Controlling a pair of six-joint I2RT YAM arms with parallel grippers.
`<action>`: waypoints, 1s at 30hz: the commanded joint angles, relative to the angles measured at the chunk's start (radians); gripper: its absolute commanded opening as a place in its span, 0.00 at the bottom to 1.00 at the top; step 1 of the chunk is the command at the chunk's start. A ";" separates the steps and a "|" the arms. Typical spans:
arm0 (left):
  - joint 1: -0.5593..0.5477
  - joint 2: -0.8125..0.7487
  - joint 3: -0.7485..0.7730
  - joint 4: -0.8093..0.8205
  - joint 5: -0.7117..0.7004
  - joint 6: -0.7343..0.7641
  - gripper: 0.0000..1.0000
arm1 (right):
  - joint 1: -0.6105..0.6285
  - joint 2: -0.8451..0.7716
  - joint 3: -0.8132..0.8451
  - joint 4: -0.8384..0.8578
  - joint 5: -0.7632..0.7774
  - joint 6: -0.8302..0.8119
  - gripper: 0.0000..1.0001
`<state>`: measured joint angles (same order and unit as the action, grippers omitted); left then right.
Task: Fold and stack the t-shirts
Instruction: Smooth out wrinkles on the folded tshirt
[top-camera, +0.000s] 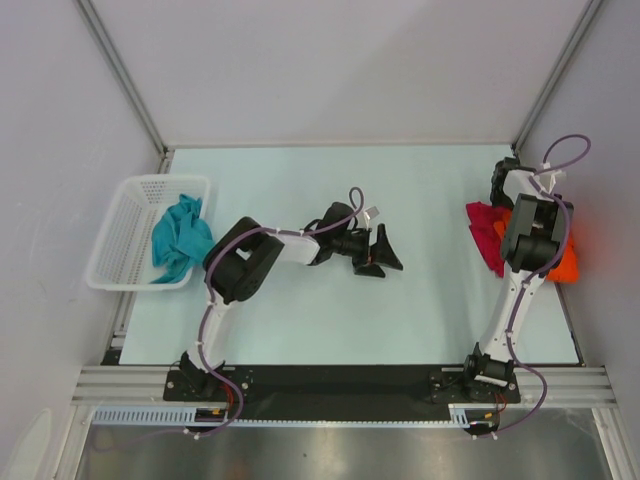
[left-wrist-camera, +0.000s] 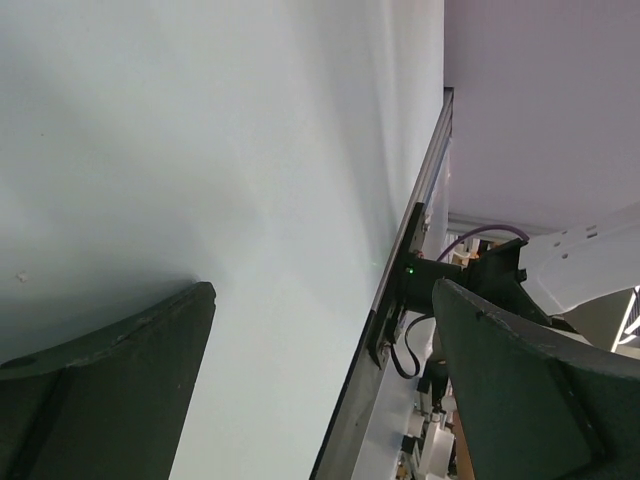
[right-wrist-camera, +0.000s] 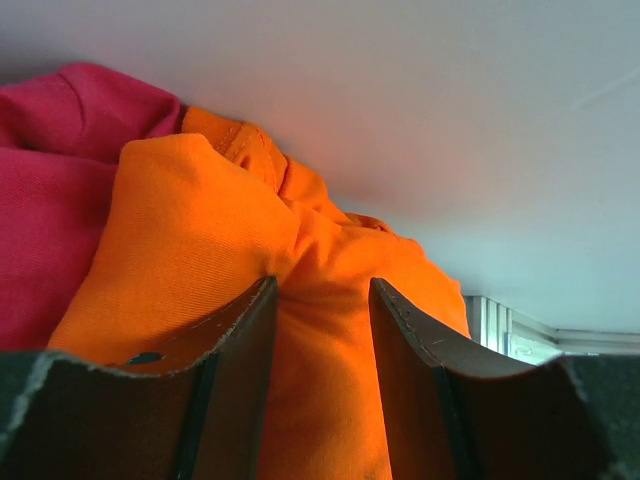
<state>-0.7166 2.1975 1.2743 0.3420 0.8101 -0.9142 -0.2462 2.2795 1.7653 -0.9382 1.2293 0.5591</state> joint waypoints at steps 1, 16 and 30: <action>0.013 -0.030 -0.032 -0.093 -0.072 0.069 0.99 | 0.010 -0.017 0.031 0.052 -0.027 0.027 0.48; 0.072 -0.430 -0.060 -0.447 -0.294 0.240 1.00 | 0.411 -0.446 0.074 -0.319 -0.102 0.195 0.48; 0.197 -0.976 0.000 -1.150 -0.914 0.474 1.00 | 1.139 -0.674 -0.265 -0.243 -0.298 0.427 0.49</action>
<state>-0.5121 1.2709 1.2739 -0.5774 0.0940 -0.5179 0.7986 1.6093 1.5280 -1.2469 0.9764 0.9092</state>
